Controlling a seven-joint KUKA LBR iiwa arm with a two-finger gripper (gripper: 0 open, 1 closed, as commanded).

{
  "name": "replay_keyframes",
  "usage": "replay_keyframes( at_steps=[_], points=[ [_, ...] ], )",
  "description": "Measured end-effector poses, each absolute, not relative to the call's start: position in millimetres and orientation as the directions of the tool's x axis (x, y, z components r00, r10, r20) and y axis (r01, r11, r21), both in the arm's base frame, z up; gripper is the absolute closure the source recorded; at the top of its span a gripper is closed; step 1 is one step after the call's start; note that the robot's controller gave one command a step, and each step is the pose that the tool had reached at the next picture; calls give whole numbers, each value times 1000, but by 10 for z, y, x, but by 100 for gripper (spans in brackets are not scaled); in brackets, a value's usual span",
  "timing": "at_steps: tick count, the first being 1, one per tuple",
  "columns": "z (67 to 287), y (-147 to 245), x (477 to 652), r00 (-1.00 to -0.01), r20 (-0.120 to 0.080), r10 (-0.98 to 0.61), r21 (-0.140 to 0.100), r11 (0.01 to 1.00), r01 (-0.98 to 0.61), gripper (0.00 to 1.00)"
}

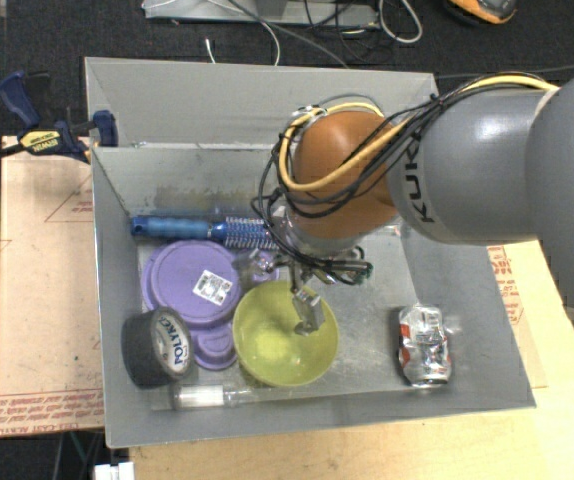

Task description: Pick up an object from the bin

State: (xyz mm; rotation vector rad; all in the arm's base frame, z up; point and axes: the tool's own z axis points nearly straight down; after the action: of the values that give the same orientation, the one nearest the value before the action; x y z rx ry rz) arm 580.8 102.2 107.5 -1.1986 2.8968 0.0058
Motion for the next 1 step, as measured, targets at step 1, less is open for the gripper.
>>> replay_keyframes(
  at_steps=[1],
  points=[
    [802,1065,5916,-540,-12,-841,-3,540,-841,0]
  ],
)
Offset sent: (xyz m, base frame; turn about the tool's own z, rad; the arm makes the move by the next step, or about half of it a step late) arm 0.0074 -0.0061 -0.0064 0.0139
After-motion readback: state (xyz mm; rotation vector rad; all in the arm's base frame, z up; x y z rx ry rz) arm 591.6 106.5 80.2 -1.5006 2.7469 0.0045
